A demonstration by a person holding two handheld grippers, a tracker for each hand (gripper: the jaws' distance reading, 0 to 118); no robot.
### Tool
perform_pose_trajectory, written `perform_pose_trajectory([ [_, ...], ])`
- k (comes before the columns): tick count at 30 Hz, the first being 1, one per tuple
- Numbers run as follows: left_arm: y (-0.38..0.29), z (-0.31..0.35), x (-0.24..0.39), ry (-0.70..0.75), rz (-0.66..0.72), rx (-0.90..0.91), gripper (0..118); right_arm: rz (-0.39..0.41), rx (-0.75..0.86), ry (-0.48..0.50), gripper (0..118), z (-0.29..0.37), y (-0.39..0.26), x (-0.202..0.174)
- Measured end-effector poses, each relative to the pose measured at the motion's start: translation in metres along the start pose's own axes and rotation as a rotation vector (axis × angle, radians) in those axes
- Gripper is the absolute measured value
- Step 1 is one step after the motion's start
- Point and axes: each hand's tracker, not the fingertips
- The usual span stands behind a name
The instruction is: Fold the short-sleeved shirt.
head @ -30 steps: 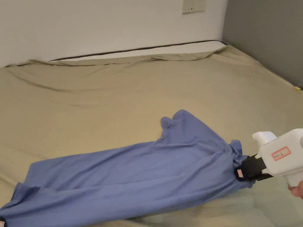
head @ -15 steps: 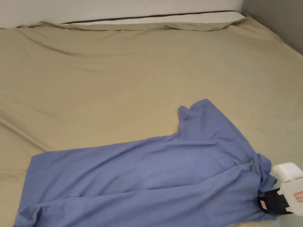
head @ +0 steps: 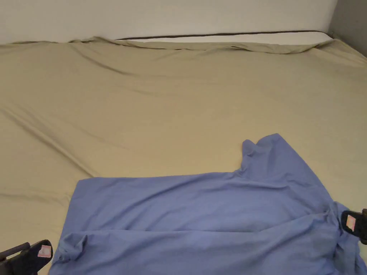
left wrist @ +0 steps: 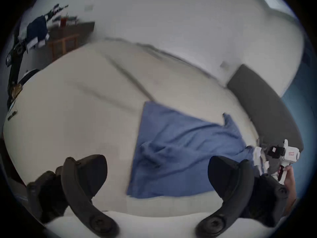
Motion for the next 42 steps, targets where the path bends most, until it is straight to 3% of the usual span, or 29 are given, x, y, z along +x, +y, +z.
perform_pose_trajectory([
  [2,-0.003,0.009,0.02,-0.068,0.007,-0.004,118,-0.054,0.09,0.035,110,0.023,-0.004,-0.019],
  [5,-0.016,-0.002,0.057,-0.114,0.016,-0.091,115,-0.02,0.089,0.034,97,0.032,-0.023,-0.05],
  [6,-0.022,-0.008,0.065,-0.109,0.021,-0.104,93,0.042,0.08,0.006,63,0.03,-0.031,-0.063],
  [7,-0.028,-0.014,0.071,-0.1,0.052,-0.131,18,0.084,0.043,-0.01,4,0.024,-0.039,-0.076],
  [8,-0.041,-0.023,0.064,-0.099,0.064,-0.142,0,0.106,0.021,-0.003,3,0.022,-0.046,-0.082],
  [10,-0.046,-0.034,0.067,-0.107,0.027,-0.16,0,0.123,-0.026,0.093,3,0.016,-0.05,-0.091],
  [14,-0.012,-0.072,0.037,-0.099,-0.03,-0.167,0,0.173,-0.018,0.133,3,0.008,-0.045,-0.103],
  [17,0.035,-0.111,0.057,0.037,-0.139,-0.119,1,0.195,-0.015,0.142,3,0.004,-0.038,-0.107],
  [18,0.049,-0.131,0.052,0.089,-0.182,-0.14,33,0.195,-0.018,0.149,3,0.002,-0.038,-0.107],
  [19,0.067,-0.154,0.041,0.131,-0.216,-0.143,110,0.188,-0.024,0.151,3,-0.001,-0.037,-0.106],
  [20,0.082,-0.18,0.028,0.142,-0.223,-0.192,118,0.181,-0.035,0.155,3,-0.003,-0.038,-0.105],
  [21,0.088,-0.197,0.018,0.107,-0.225,-0.268,118,0.176,-0.046,0.157,3,-0.006,-0.039,-0.104],
  [26,0.103,-0.284,-0.009,0.251,-0.221,-0.384,118,0.142,-0.092,0.141,3,-0.021,-0.043,-0.091],
  [30,0.08,-0.313,-0.012,0.29,-0.221,-0.482,118,0.137,-0.113,0.139,3,-0.026,-0.042,-0.085],
  [31,0.081,-0.308,-0.012,0.287,-0.2,-0.416,114,0.147,-0.12,0.132,3,-0.028,-0.041,-0.085],
  [33,0.085,-0.301,-0.008,0.296,-0.132,-0.421,99,0.163,-0.13,0.123,3,-0.031,-0.039,-0.085],
  [35,0.092,-0.286,0.002,0.261,-0.185,-0.365,86,0.166,-0.14,0.123,3,-0.037,-0.038,-0.083],
  [36,0.096,-0.277,0.006,0.274,-0.213,-0.318,54,0.166,-0.147,0.124,3,-0.041,-0.036,-0.082],
  [37,0.1,-0.271,0.008,0.203,-0.17,-0.312,2,0.168,-0.159,0.118,3,-0.047,-0.032,-0.079],
  [39,0.104,-0.258,0.013,0.099,-0.063,-0.309,1,0.183,-0.187,0.08,3,-0.063,-0.027,-0.072],
  [42,0.111,-0.235,0.018,0.025,-0.07,-0.256,1,0.185,-0.204,0.07,3,-0.092,0.005,-0.049],
])
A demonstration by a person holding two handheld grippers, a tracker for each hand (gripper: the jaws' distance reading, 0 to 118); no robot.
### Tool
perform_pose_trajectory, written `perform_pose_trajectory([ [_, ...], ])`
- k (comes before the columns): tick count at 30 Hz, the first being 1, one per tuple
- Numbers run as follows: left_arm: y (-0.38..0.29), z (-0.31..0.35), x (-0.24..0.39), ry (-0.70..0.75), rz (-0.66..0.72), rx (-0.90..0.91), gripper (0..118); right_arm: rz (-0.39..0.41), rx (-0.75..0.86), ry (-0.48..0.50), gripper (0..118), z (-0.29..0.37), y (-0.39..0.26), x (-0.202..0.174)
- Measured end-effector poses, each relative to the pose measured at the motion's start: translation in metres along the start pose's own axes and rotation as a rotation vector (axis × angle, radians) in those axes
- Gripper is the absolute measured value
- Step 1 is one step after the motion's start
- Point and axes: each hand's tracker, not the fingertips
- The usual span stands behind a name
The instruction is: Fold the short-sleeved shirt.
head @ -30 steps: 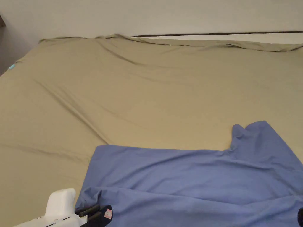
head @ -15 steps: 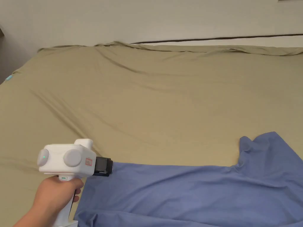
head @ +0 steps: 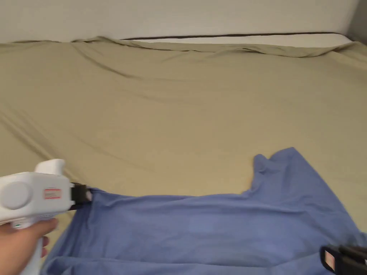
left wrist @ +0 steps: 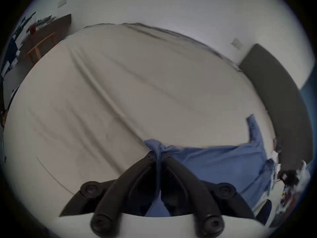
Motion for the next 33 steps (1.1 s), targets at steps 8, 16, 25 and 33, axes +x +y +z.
perform_pose_trajectory([
  [8,-0.031,0.088,0.045,-0.178,-0.023,0.083,1,0.092,-0.247,-0.2,111,-0.1,0.102,0.105],
  [16,-0.043,0.095,0.048,-0.152,-0.081,0.075,1,-0.012,-0.362,-0.234,90,-0.184,0.121,0.134],
  [25,-0.034,0.096,0.007,-0.184,0.039,0.056,1,0.047,-0.194,-0.051,2,-0.113,0.132,0.089],
  [33,-0.057,0.135,-0.041,-0.279,-0.014,0.009,1,0.106,-0.131,0.018,2,0.044,0.071,0.067],
])
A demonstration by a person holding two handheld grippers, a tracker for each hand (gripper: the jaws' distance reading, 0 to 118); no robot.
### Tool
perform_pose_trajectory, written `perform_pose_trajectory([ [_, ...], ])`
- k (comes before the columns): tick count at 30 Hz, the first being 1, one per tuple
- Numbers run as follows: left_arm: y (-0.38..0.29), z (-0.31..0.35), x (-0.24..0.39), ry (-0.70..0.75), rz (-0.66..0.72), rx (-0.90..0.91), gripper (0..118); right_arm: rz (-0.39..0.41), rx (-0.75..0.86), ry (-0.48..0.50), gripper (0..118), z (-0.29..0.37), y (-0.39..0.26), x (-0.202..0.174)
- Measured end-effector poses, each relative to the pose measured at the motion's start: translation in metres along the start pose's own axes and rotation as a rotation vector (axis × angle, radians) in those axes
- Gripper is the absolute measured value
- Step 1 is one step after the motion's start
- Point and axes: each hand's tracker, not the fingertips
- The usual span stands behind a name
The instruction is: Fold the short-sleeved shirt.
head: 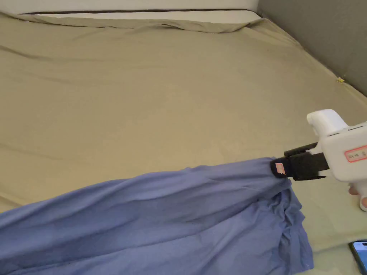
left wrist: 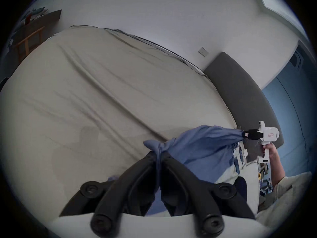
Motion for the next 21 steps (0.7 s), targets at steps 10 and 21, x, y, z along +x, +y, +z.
perform_pose_trajectory([
  [10,-0.063,0.005,-0.023,-0.015,-0.001,-0.124,1,-0.01,-0.27,-0.099,2,-0.01,-0.1,0.0],
  [21,-0.133,-0.051,-0.039,0.134,0.054,-0.247,1,0.022,-0.316,-0.175,2,-0.089,-0.126,0.013],
])
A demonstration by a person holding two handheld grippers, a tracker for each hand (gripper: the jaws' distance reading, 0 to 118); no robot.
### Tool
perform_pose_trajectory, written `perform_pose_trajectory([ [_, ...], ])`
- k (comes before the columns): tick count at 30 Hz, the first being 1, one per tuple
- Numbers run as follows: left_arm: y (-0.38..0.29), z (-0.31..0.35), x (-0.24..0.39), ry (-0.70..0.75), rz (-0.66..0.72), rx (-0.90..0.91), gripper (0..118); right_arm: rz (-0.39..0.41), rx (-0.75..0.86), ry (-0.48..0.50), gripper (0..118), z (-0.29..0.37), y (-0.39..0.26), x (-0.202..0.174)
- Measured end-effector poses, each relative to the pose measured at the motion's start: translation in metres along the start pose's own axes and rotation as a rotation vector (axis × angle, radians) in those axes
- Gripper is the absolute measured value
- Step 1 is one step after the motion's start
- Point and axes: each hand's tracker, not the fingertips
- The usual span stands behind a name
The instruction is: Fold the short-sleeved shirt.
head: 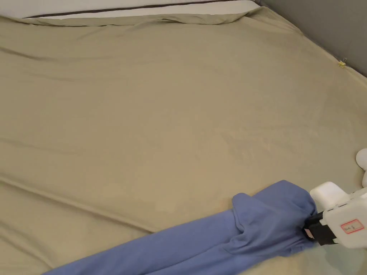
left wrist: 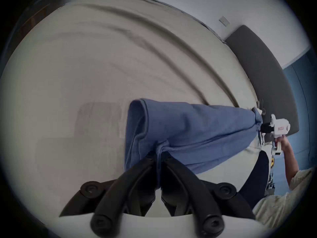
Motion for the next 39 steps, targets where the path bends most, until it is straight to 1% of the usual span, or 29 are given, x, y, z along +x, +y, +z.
perform_pose_trajectory([
  [3,0.0,0.004,0.006,0.003,0.02,0.025,2,-0.005,0.018,-0.019,2,0.0,0.003,-0.006],
  [4,-0.001,0.006,0.012,0.022,0.011,0.03,7,-0.006,0.017,-0.026,2,-0.001,0.004,-0.009],
  [5,-0.001,0.008,0.018,0.034,0.003,0.047,17,-0.008,0.017,-0.031,4,-0.001,0.004,-0.011],
  [6,0.002,0.013,0.026,0.02,0.008,0.063,38,0.0,0.017,-0.044,8,0.0,0.005,-0.009],
  [7,0.006,0.023,0.039,-0.016,0.013,0.083,86,0.006,0.015,-0.041,24,0.008,0.007,-0.005],
  [8,0.01,0.036,0.05,-0.001,-0.026,0.111,117,0.01,0.058,-0.012,43,0.028,0.009,-0.007],
  [9,0.013,0.054,0.064,-0.006,-0.056,0.165,118,-0.002,0.174,-0.003,64,0.055,0.008,-0.01],
  [10,0.015,0.078,0.077,-0.053,-0.069,0.283,118,-0.017,0.329,0.024,78,0.09,0.007,-0.017],
  [13,0.007,0.131,0.098,-0.181,-0.048,0.484,118,-0.14,0.643,0.095,107,0.164,-0.005,-0.037],
  [14,0.003,0.138,0.105,-0.206,-0.031,0.524,118,-0.171,0.73,0.131,109,0.183,-0.011,-0.047],
  [16,-0.001,0.145,0.123,-0.242,0.013,0.57,118,-0.211,0.839,0.199,108,0.201,-0.022,-0.069],
  [17,-0.007,0.142,0.127,-0.243,0.031,0.555,118,-0.227,0.866,0.211,108,0.204,-0.028,-0.081],
  [18,-0.014,0.136,0.13,-0.252,0.05,0.528,118,-0.24,0.863,0.197,105,0.198,-0.033,-0.09],
  [19,-0.021,0.122,0.118,-0.253,0.075,0.504,112,-0.228,0.843,0.181,87,0.192,-0.036,-0.103],
  [20,-0.026,0.11,0.103,-0.252,0.097,0.49,89,-0.204,0.813,0.145,53,0.187,-0.038,-0.115],
  [21,-0.032,0.101,0.097,-0.241,0.128,0.472,48,-0.174,0.77,0.101,13,0.18,-0.038,-0.126],
  [22,-0.036,0.091,0.091,-0.252,0.171,0.444,5,-0.173,0.736,0.061,4,0.172,-0.038,-0.139],
  [23,-0.039,0.082,0.087,-0.251,0.186,0.407,5,-0.183,0.716,0.042,4,0.164,-0.039,-0.149],
  [24,-0.046,0.087,0.109,-0.235,0.183,0.395,5,-0.184,0.712,0.117,4,0.16,-0.039,-0.151],
  [25,-0.047,0.086,0.108,-0.236,0.175,0.386,5,-0.179,0.693,0.195,4,0.158,-0.038,-0.153],
  [26,-0.047,0.087,0.106,-0.235,0.162,0.371,5,-0.193,0.682,0.235,4,0.157,-0.037,-0.156],
  [30,-0.02,0.09,0.072,-0.196,0.155,0.372,5,-0.187,0.688,0.245,4,0.164,-0.032,-0.157],
  [33,0.003,0.082,0.035,-0.14,0.119,0.234,5,-0.167,0.677,0.257,4,0.167,-0.027,-0.156],
  [34,0.008,0.076,0.024,-0.152,0.124,0.18,8,-0.16,0.665,0.269,4,0.166,-0.026,-0.156],
  [35,0.013,0.071,0.015,-0.142,0.127,0.145,24,-0.154,0.656,0.281,4,0.165,-0.027,-0.156],
  [36,0.018,0.066,-0.007,-0.15,0.142,0.134,62,-0.15,0.644,0.292,4,0.164,-0.026,-0.157],
  [37,0.023,0.057,-0.017,-0.152,0.14,0.081,110,-0.145,0.634,0.299,4,0.163,-0.026,-0.159],
  [38,0.025,0.049,-0.025,-0.171,0.15,0.055,117,-0.14,0.629,0.306,4,0.159,-0.027,-0.158],
  [39,0.026,0.043,-0.029,-0.213,0.164,0.049,117,-0.137,0.621,0.312,4,0.155,-0.027,-0.156],
])
